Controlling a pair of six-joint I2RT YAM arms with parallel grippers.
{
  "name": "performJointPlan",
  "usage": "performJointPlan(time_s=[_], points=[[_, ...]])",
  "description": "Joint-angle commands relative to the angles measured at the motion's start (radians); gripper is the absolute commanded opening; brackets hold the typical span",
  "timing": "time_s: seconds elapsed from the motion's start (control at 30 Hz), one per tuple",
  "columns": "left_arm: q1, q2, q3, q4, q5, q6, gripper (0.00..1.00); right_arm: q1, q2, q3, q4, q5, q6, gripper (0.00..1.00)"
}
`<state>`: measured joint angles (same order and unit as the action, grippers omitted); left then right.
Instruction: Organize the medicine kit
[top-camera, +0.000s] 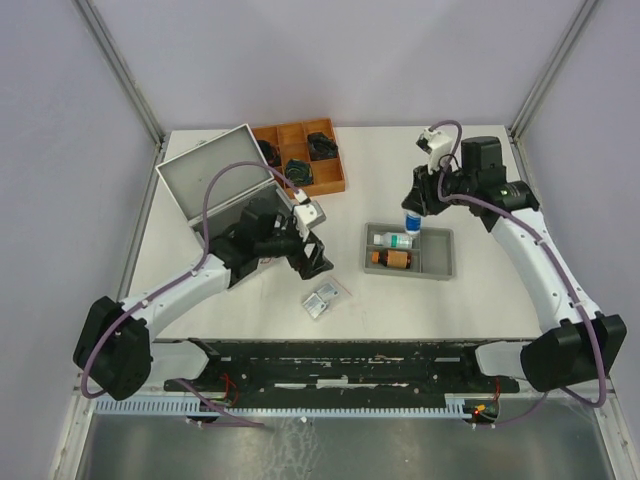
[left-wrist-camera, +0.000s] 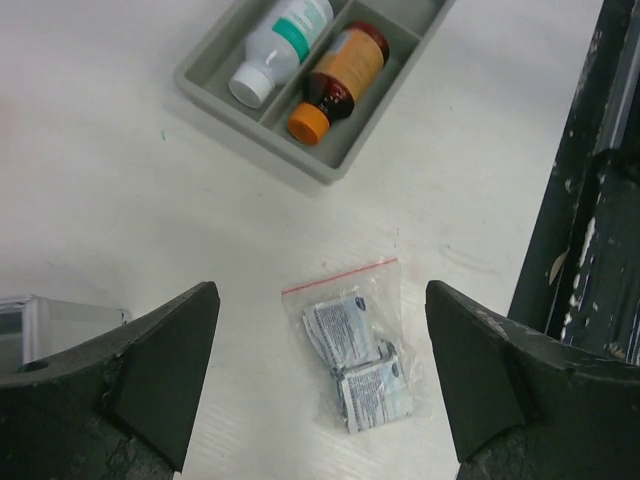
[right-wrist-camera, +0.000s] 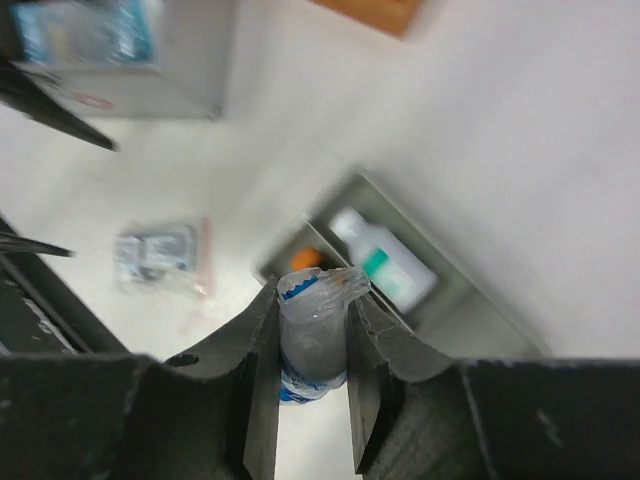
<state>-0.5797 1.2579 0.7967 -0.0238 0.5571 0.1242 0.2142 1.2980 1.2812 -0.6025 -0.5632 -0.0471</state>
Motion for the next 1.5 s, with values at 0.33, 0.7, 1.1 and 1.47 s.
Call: performJointPlan(time_s=[0.33,0.7,1.1,1.47], points=[[-0.213,-0.039,-0.061,-0.128,-0.219,0.353,0.91,-0.071,0.423,0.246,-0.534,0.434,-0.181,0.31],[-0.275,-0.052,-0.085,-0.190,-0.263,0.414,0.92,-0.080,0.643,0.277,-0.456,0.486,-0.110,0.34],[-0.295,-0.039,-0.099,-0.231,-0.282,0.469,0.92,-0.090,0.683,0.262,-0.408,0.518,-0.073,0.44],[-0.301,0.106,-0.059,-0.263,-0.378,0.375,0.92,-0.089,0.519,0.215,-0.373,0.466,-0.085,0.72]])
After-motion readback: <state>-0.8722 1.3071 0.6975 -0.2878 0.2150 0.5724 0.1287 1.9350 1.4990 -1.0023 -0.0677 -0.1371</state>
